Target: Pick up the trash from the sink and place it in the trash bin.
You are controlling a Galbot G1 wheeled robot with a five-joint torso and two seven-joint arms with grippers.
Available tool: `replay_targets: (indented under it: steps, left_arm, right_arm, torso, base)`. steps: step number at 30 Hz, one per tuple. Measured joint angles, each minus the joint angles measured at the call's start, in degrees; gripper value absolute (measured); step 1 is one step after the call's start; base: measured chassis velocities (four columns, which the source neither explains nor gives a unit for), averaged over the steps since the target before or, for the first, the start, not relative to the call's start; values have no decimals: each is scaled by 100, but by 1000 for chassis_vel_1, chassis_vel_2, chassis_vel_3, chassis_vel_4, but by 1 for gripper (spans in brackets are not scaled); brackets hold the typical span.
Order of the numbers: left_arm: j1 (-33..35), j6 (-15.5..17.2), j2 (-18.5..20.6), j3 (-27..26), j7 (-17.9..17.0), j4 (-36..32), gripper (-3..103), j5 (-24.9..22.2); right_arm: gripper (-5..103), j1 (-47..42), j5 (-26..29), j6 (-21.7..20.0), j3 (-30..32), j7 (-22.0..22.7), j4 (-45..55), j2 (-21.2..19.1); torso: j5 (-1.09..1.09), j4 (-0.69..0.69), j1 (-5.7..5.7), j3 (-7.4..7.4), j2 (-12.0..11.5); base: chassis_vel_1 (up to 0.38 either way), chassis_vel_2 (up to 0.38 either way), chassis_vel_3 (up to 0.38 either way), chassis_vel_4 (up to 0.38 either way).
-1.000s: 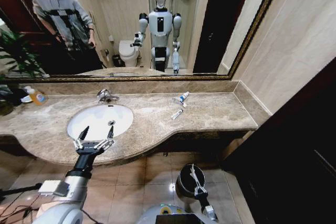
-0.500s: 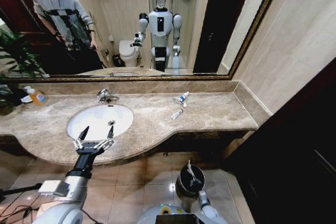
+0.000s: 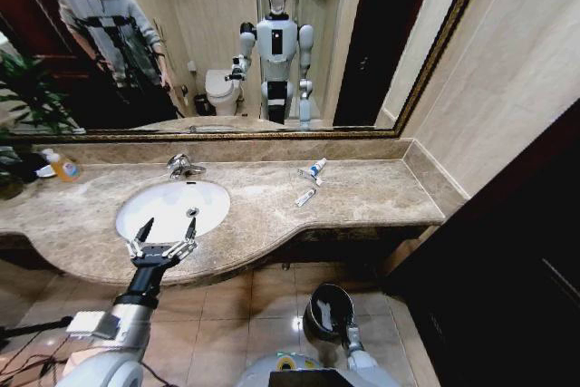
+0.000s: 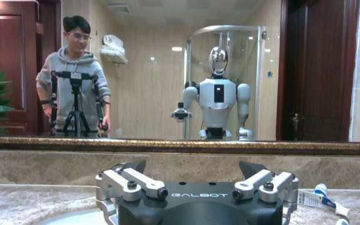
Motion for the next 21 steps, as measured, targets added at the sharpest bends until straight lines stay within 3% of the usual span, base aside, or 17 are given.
replay_targets:
  steps: [3, 5, 7, 8, 10, 16, 19, 21]
  left_arm:
    - [0, 0, 0, 0, 0, 0, 100, 0]
    - [0, 0, 0, 0, 0, 0, 100, 0]
    - [0, 0, 0, 0, 0, 0, 100, 0]
    - [0, 0, 0, 0, 0, 0, 100, 0]
    - [0, 0, 0, 0, 0, 0, 100, 0]
    - [0, 0, 0, 0, 0, 0, 100, 0]
    - [0, 0, 0, 0, 0, 0, 100, 0]
    - [0, 0, 0, 0, 0, 0, 100, 0]
  right_arm:
    - [68, 10, -20, 9, -9, 0, -49, 42]
    - [68, 10, -21, 10, -10, 0, -48, 46]
    - [84, -17, -45, 43, -18, 5, -44, 88]
    - [84, -30, -57, 67, -21, 6, -39, 100]
    - [95, -58, -84, 151, -23, 7, -31, 110]
    - [100, -220, -69, 288, -28, 14, 281, 87]
    - [100, -405, 312, 358, -47, 61, 783, 81]
    - [100, -492, 444, 677, -35, 246, 1063, 89]
  torso:
    - [0, 0, 0, 0, 0]
    - [0, 0, 0, 0, 0]
    - [0, 0, 0, 0, 0]
    - [0, 0, 0, 0, 0]
    - [0, 0, 0, 0, 0]
    - [0, 0, 0, 0, 0]
    - [0, -1, 0, 0, 0]
    - [1, 0, -1, 0, 0]
  base:
    - [0, 0, 0, 0]
    - [0, 0, 0, 0]
    - [0, 0, 0, 0]
    - [0, 0, 0, 0]
    - [0, 0, 0, 0]
    - [0, 0, 0, 0]
    - [0, 0, 0, 0]
    - [0, 0, 0, 0]
